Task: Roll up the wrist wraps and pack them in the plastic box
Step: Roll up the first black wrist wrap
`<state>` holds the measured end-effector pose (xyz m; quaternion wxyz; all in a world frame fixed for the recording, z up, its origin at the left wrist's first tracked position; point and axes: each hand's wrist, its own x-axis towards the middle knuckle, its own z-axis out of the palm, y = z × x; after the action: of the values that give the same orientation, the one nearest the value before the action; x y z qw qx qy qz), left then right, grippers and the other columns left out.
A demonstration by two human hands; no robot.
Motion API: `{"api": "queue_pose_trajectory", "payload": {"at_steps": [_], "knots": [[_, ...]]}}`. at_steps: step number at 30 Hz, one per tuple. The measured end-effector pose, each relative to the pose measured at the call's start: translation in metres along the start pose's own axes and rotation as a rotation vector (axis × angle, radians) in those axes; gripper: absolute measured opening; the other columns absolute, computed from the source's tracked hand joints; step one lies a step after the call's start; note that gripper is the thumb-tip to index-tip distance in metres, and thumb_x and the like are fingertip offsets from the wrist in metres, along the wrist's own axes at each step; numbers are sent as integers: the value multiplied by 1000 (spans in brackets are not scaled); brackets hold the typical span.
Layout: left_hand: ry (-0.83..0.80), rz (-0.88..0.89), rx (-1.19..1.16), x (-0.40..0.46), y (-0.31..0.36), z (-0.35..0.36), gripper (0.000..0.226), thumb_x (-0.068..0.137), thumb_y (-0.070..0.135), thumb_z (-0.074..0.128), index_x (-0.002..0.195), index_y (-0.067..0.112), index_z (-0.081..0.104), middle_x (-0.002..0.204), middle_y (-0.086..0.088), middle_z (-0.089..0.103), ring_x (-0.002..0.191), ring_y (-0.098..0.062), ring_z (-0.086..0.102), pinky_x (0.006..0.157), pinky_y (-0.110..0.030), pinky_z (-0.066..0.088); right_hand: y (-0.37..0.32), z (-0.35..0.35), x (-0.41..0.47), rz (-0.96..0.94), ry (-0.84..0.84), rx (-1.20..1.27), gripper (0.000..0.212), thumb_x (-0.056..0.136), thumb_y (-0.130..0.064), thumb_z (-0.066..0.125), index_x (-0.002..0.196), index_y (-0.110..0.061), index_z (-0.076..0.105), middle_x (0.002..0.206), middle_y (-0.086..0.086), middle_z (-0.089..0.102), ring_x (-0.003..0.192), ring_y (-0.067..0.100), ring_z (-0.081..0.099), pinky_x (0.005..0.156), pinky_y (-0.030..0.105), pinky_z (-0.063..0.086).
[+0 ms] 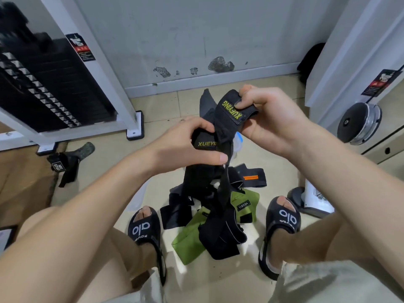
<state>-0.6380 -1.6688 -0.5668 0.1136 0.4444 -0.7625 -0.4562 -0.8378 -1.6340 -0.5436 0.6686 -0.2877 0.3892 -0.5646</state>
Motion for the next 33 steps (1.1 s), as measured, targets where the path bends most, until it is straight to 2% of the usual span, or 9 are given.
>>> {"api": "queue_pose_trajectory", "payload": {"at_steps": [3,5,11,13,16,20,23,28,33], "knots": [[12,76,179,3,-5,3,65,65,54,90,114,34,53,116,18,45,102,12,47,84,-6,38,3,5,7,0,42,103,49,90,8,39,47,-14,47,64,3,44,58,17,44,62,24,44],[53,100,246,5,-9,5,56,73,46,88,112,32,50,113,15,43,102,13,42,76,-1,33,5,7,12,11,51,146,50,91,7,40,47,-13,50,64,4,46,57,16,45,63,22,43],[96,184,315,15,-21,-4,22,88,25,73,104,24,57,102,13,45,97,4,46,87,-25,45,6,9,19,14,62,68,51,91,7,42,46,-14,52,70,5,47,61,16,48,64,22,45],[98,207,353,16,-23,-9,17,91,20,68,104,26,58,101,15,46,94,4,46,80,-19,41,4,7,19,12,85,39,50,90,8,41,45,-14,50,68,5,46,61,16,47,64,21,46],[97,179,316,15,-22,-14,25,87,29,78,104,25,60,105,11,55,92,2,51,78,-21,41,3,5,20,8,116,4,47,88,8,40,47,-15,47,64,3,46,61,16,44,63,21,42],[62,-5,110,12,-17,-24,44,68,56,83,94,25,63,101,-2,72,92,-22,69,84,-49,60,5,4,17,5,123,-76,45,86,8,40,49,-16,48,65,1,49,61,16,47,63,22,48],[10,9,-91,10,-18,-33,43,73,50,77,91,13,64,93,-5,70,86,-22,68,87,-38,51,5,4,16,12,122,-93,46,85,8,40,49,-18,48,63,-1,49,60,16,48,61,22,49],[4,3,-323,5,-13,-44,8,95,12,66,88,12,63,78,5,64,76,-8,62,74,-19,52,11,-3,25,-63,202,-628,33,78,9,53,62,-19,43,60,-3,39,53,11,39,54,23,37],[84,-6,-414,1,-6,-50,20,99,3,55,83,14,62,78,3,62,81,-12,60,78,-22,53,22,-7,23,-9,135,-1045,21,77,-20,68,93,-22,56,67,-2,53,60,13,53,65,33,48]]}}
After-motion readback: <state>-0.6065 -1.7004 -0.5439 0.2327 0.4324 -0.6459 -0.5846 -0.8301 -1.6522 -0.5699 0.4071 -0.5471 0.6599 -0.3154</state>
